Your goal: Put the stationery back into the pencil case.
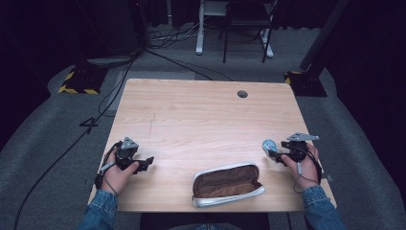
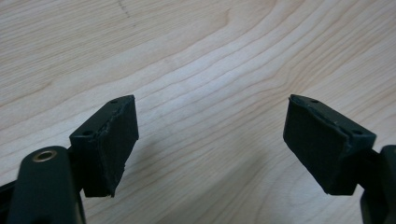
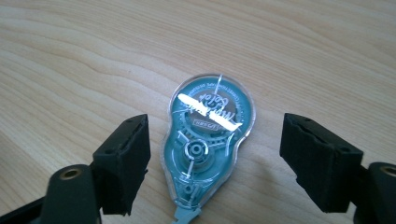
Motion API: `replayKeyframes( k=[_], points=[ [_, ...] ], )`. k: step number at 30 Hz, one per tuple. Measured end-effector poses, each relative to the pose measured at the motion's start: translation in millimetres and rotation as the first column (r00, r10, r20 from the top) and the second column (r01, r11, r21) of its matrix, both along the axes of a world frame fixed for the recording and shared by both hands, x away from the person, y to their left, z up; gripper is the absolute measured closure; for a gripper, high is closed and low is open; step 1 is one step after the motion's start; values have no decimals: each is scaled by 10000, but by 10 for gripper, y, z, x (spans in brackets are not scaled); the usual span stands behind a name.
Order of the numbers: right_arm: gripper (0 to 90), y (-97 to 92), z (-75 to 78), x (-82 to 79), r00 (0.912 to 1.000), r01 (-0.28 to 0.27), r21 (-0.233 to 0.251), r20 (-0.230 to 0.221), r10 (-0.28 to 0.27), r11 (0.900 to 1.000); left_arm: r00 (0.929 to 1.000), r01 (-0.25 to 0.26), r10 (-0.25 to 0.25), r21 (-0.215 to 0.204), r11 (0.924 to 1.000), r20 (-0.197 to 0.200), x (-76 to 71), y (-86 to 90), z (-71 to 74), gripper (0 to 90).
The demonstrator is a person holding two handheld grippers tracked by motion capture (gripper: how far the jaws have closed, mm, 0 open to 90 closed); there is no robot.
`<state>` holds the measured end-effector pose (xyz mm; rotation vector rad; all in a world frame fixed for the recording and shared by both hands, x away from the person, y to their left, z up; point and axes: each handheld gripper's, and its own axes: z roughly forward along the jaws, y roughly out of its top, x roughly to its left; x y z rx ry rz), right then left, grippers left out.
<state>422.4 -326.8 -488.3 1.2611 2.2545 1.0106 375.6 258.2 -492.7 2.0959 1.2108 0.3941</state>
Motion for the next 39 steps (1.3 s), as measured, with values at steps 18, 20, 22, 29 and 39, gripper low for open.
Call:
replayKeyframes(
  k=[18,20,22,29,39],
  points=[
    [408,85,-56,-26,9999,21,-613,-143,-29,9981,9988,-403,394,321,9987,303,79,69,-122,145],
    [421,91,-67,-22,9998,64,-601,-166,-74,9982,9986,-440,430,318,9985,320,80,68,-124,145],
    [422,92,-70,-15,9998,103,-513,-189,-113,9986,9985,-447,437,314,9985,317,80,69,-124,145],
    [484,86,-78,10,9994,309,-393,-113,-313,9987,9985,-454,444,320,9985,327,81,69,-125,144],
    [494,54,-64,10,9994,297,-312,-194,-303,9991,9985,-460,450,316,9984,325,80,68,-125,144]
  ],
)
